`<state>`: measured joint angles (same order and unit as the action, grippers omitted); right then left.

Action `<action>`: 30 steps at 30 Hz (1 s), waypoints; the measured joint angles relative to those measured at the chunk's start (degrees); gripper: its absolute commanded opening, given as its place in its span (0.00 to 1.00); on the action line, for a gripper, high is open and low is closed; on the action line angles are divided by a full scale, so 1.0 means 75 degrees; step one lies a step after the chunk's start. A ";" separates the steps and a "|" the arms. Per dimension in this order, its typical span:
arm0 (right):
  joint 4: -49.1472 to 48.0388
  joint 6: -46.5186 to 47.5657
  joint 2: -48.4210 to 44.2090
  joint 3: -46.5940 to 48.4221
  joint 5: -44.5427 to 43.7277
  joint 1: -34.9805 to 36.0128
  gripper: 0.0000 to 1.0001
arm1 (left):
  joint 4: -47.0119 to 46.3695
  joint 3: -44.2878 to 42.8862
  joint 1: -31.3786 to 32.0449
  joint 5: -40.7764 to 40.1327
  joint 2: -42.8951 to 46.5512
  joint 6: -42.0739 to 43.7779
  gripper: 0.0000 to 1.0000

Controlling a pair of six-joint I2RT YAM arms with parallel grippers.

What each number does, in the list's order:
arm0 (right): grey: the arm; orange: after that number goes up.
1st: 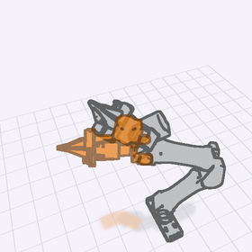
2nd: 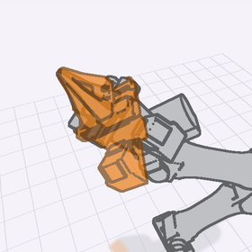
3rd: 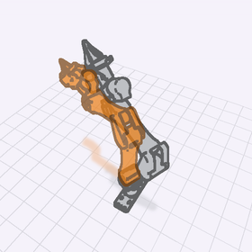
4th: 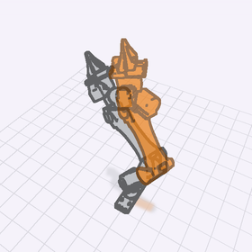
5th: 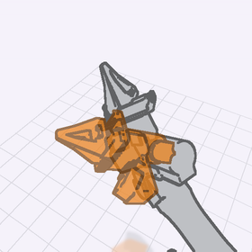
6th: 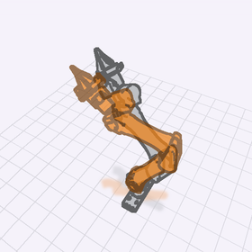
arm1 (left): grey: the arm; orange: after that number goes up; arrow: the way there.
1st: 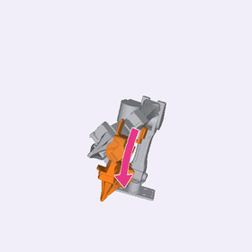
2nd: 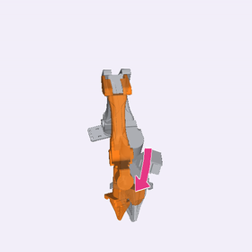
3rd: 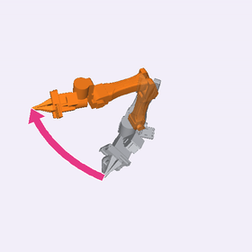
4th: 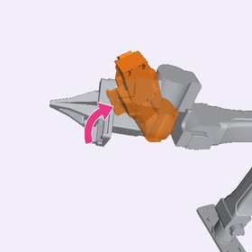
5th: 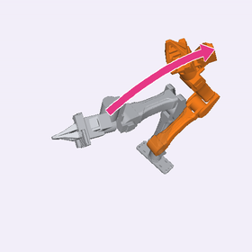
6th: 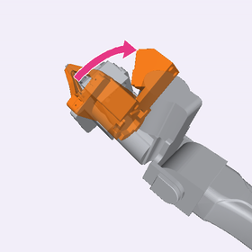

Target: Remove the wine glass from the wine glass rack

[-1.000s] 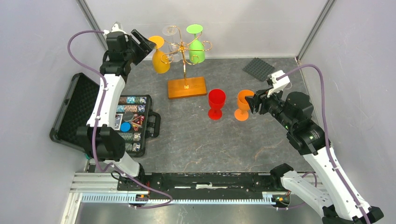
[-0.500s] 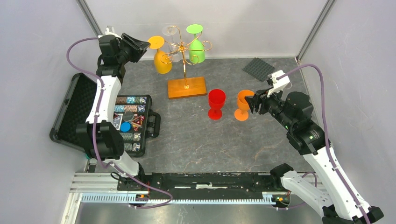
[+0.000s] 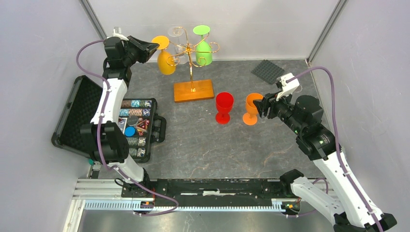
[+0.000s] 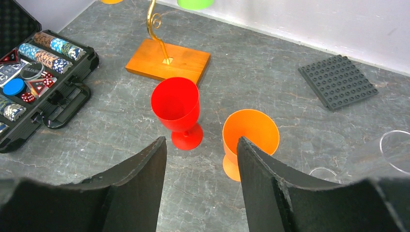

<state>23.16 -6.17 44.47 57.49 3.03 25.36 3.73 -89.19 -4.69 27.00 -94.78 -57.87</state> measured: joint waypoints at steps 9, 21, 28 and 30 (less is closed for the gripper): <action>-0.0020 -0.0026 -0.0003 -0.0029 0.0000 0.0000 0.59 | -0.0323 0.0082 -0.0015 0.0201 0.0000 -0.0280 0.02; -0.0058 -0.0090 -0.0023 -0.0058 0.0000 0.0000 0.59 | -0.0568 0.0469 -0.0029 0.0187 0.0513 -0.0478 0.02; -0.0085 -0.0149 -0.0070 -0.0099 0.0000 0.0000 0.59 | -0.0522 0.0490 -0.0029 0.0178 0.0557 -0.0478 0.02; -0.0102 -0.0154 -0.0087 -0.0099 0.0000 0.0000 0.59 | -0.0536 0.0495 -0.0029 0.0149 0.0557 -0.0495 0.02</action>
<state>22.39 -7.33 43.81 56.75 3.03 25.36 -0.30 -85.47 -4.91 28.12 -90.61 -61.58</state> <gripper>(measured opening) 0.589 0.033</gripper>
